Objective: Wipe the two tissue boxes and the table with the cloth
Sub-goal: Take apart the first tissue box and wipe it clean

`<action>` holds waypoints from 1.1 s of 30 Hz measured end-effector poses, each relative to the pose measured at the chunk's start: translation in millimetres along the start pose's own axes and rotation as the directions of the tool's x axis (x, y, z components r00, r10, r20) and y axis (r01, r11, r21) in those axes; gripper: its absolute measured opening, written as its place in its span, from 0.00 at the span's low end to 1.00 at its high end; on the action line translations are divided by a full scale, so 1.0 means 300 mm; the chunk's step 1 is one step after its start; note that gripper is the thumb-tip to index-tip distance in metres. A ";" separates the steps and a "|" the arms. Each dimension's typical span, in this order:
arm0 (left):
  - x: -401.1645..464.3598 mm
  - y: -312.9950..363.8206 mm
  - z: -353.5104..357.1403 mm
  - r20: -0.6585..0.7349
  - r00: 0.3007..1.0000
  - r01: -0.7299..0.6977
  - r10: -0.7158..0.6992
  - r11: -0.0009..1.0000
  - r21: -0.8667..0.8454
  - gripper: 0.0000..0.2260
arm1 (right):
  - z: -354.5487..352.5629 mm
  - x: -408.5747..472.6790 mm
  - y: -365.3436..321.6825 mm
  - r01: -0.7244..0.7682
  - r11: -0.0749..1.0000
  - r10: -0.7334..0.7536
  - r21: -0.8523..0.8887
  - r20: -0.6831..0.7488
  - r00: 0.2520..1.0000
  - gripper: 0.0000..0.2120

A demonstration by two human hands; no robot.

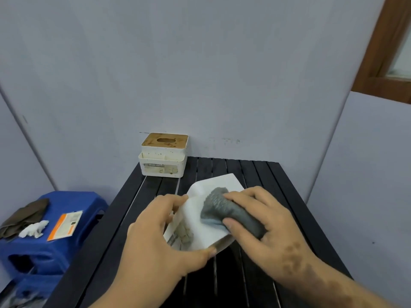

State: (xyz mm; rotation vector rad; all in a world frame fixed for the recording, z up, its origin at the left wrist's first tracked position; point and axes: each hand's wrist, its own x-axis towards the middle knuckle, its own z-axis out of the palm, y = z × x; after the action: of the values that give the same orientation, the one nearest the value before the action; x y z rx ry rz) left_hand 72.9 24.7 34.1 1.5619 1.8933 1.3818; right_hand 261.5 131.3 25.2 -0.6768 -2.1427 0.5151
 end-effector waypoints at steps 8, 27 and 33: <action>0.037 0.008 0.001 0.001 1.000 -0.017 0.017 0.999 0.029 0.34 | -0.006 -0.020 0.036 -0.214 0.973 0.225 0.082 -0.162 0.961 0.15; 0.006 0.014 0.014 -0.063 0.998 -0.005 0.002 0.999 -0.046 0.35 | 0.020 0.005 -0.012 -0.028 0.983 0.035 0.180 -0.037 0.999 0.17; -0.026 0.008 0.022 -0.103 0.994 0.039 -0.043 0.998 -0.044 0.36 | -0.002 0.033 0.077 -0.190 0.967 0.212 0.167 -0.127 0.969 0.15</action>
State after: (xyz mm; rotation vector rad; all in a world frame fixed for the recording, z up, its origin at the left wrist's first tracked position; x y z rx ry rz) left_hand 81.9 20.7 30.5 1.4492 1.9311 1.5017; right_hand 263.6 155.4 18.2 -0.8240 -1.8876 0.7110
